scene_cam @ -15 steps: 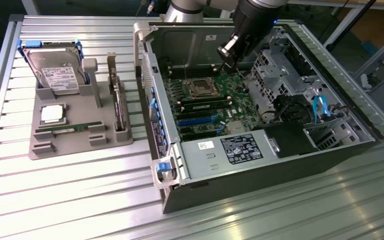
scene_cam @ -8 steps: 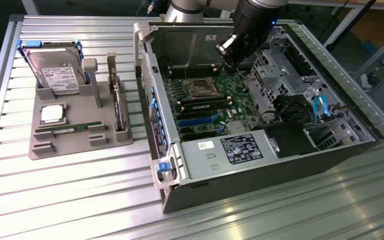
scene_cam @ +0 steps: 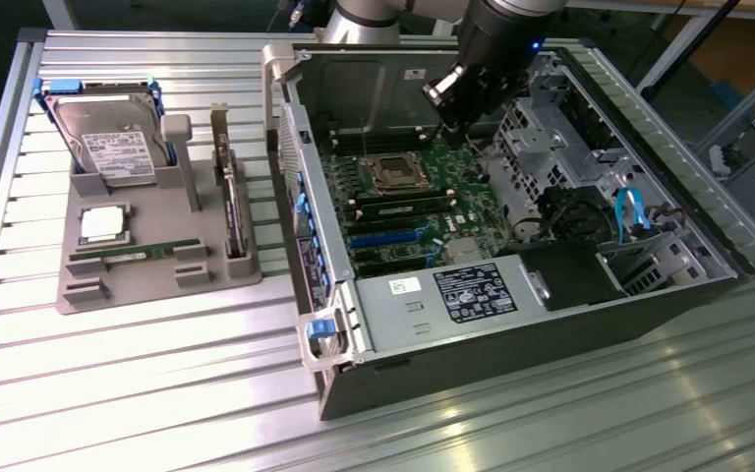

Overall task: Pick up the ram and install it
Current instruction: 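Press down the ram until it locks into place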

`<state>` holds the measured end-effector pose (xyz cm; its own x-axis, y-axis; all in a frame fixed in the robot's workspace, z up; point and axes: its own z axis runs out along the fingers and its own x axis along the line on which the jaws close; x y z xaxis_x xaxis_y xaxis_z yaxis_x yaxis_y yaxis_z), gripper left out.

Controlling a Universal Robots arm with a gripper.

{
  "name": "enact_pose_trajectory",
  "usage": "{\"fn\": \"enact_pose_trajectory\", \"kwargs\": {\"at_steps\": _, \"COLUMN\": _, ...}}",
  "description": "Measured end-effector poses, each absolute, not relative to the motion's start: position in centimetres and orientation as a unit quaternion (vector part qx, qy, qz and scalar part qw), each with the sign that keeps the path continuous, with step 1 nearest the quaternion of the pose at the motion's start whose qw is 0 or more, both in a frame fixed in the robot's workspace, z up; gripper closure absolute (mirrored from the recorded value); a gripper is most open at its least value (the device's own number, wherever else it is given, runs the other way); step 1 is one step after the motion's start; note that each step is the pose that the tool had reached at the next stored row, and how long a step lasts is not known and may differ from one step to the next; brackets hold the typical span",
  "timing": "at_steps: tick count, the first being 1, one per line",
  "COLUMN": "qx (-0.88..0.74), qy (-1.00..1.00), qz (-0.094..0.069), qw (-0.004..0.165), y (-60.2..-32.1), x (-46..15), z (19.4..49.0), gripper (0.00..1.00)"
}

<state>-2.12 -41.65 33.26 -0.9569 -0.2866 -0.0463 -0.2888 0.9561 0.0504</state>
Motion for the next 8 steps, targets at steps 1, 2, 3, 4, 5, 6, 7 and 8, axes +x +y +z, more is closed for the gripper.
{"fn": "enact_pose_trajectory", "kwargs": {"at_steps": 1, "qx": -0.142, "qy": 0.989, "qz": 0.028, "qw": 0.019, "y": -41.65, "x": -2.12, "z": 33.26, "gripper": 0.9}}
{"fn": "enact_pose_trajectory", "kwargs": {"at_steps": 2, "qx": -0.139, "qy": 0.99, "qz": 0.028, "qw": 0.019, "y": -41.65, "x": -2.12, "z": 33.25, "gripper": 0.9}}
{"fn": "enact_pose_trajectory", "kwargs": {"at_steps": 3, "qx": -0.134, "qy": 0.99, "qz": 0.028, "qw": 0.02, "y": -41.65, "x": -2.12, "z": 33.25, "gripper": 0.9}}
{"fn": "enact_pose_trajectory", "kwargs": {"at_steps": 4, "qx": -0.13, "qy": 0.991, "qz": 0.028, "qw": 0.02, "y": -41.65, "x": -2.12, "z": 33.25, "gripper": 0.9}}
{"fn": "enact_pose_trajectory", "kwargs": {"at_steps": 5, "qx": -0.127, "qy": 0.991, "qz": 0.028, "qw": 0.02, "y": -41.65, "x": -2.12, "z": 33.25, "gripper": 0.9}}
{"fn": "enact_pose_trajectory", "kwargs": {"at_steps": 6, "qx": -0.124, "qy": 0.992, "qz": 0.028, "qw": 0.02, "y": -41.65, "x": -2.12, "z": 33.25, "gripper": 0.9}}
{"fn": "enact_pose_trajectory", "kwargs": {"at_steps": 7, "qx": -0.121, "qy": 0.992, "qz": 0.028, "qw": 0.02, "y": -41.65, "x": -2.12, "z": 33.25, "gripper": 0.9}}
{"fn": "enact_pose_trajectory", "kwargs": {"at_steps": 8, "qx": -0.118, "qy": 0.992, "qz": 0.028, "qw": 0.02, "y": -41.65, "x": -2.12, "z": 33.25, "gripper": 0.9}}
